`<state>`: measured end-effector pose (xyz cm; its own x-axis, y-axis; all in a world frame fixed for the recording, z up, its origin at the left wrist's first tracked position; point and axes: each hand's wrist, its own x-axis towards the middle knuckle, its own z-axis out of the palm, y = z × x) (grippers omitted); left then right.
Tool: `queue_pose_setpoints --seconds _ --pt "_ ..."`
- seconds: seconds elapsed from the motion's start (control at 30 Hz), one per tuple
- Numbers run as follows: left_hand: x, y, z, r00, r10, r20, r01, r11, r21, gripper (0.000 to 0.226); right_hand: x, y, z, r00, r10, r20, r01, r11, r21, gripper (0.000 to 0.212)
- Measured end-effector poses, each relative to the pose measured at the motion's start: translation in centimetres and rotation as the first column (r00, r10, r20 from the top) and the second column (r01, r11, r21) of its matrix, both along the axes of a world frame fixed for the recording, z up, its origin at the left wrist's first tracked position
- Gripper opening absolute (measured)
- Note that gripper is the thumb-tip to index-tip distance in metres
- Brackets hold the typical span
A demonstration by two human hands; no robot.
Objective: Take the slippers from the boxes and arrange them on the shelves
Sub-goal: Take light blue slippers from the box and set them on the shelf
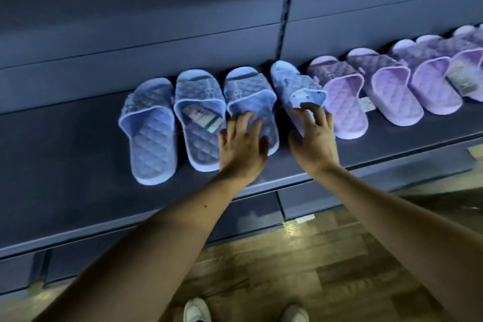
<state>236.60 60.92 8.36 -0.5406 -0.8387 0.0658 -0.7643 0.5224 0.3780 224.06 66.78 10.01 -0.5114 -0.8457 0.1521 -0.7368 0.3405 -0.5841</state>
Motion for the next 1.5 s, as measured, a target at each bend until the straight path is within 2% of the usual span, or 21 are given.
queue_pose_setpoints --seconds 0.1,0.2,0.27,0.33,0.5,0.67,0.73,0.8,0.9,1.0,1.07,1.3,1.5 --pt "-3.1 0.7 -0.9 0.987 -0.150 0.063 0.147 0.988 0.051 0.051 -3.2 0.6 -0.5 1.000 -0.009 0.023 0.005 0.987 0.160 0.054" --pt "-3.6 0.9 -2.1 0.981 -0.125 0.148 0.129 0.991 -0.018 0.061 -4.0 0.0 -2.1 0.993 -0.034 0.116 -0.013 0.924 0.381 0.057" --pt "-3.6 0.9 -2.0 0.982 -0.117 0.145 0.122 0.992 -0.027 0.060 -4.0 -0.4 -3.2 0.992 0.007 0.127 -0.053 0.932 0.359 0.056" --pt "-3.6 0.7 -1.9 0.981 -0.117 0.155 0.113 0.993 0.039 0.055 -3.4 -0.6 -4.1 0.995 0.088 0.041 -0.096 0.939 0.330 0.054" --pt "-3.4 0.7 -1.6 0.982 -0.089 0.166 0.074 0.993 0.094 0.061 -2.5 -0.8 -4.7 0.992 0.123 -0.008 -0.113 0.933 0.341 0.053" --pt "-2.4 1.1 -1.5 0.984 -0.096 0.150 0.080 0.991 0.108 0.056 -3.2 -0.6 -4.9 0.979 0.201 0.046 -0.203 0.900 0.385 0.061" --pt "-2.3 1.4 -1.3 0.988 -0.071 0.135 0.061 0.995 0.077 0.055 -3.6 0.0 -3.8 0.970 0.211 0.121 -0.242 0.895 0.375 0.066" --pt "-2.9 2.1 -1.0 0.995 0.006 0.095 -0.009 1.000 0.022 0.053 -4.4 1.3 -2.5 0.957 0.190 0.218 -0.253 0.915 0.313 0.073" --pt "-4.9 3.6 -0.9 0.999 0.037 0.004 -0.037 0.995 -0.092 0.051 -6.1 4.7 -1.7 0.956 0.053 0.288 -0.099 0.984 0.148 0.072" --pt "-7.8 5.5 -1.3 0.982 -0.185 -0.029 0.172 0.951 -0.256 0.048 -8.2 9.1 -2.5 0.960 -0.064 0.272 0.025 0.989 0.147 0.066" --pt "-10.5 7.3 -1.7 0.938 -0.346 0.020 0.339 0.903 -0.265 0.047 -9.7 12.5 -3.2 0.960 -0.130 0.248 0.086 0.980 0.182 0.064" --pt "-21.2 17.9 -1.7 0.793 -0.609 0.002 0.608 0.791 -0.070 0.053 -14.7 24.6 -4.1 0.875 -0.412 0.257 0.347 0.901 0.261 0.057" --pt "-27.6 27.9 -2.7 0.581 -0.812 0.057 0.814 0.580 -0.034 0.062 -19.2 35.3 -4.5 0.776 -0.591 0.221 0.528 0.800 0.286 0.052"
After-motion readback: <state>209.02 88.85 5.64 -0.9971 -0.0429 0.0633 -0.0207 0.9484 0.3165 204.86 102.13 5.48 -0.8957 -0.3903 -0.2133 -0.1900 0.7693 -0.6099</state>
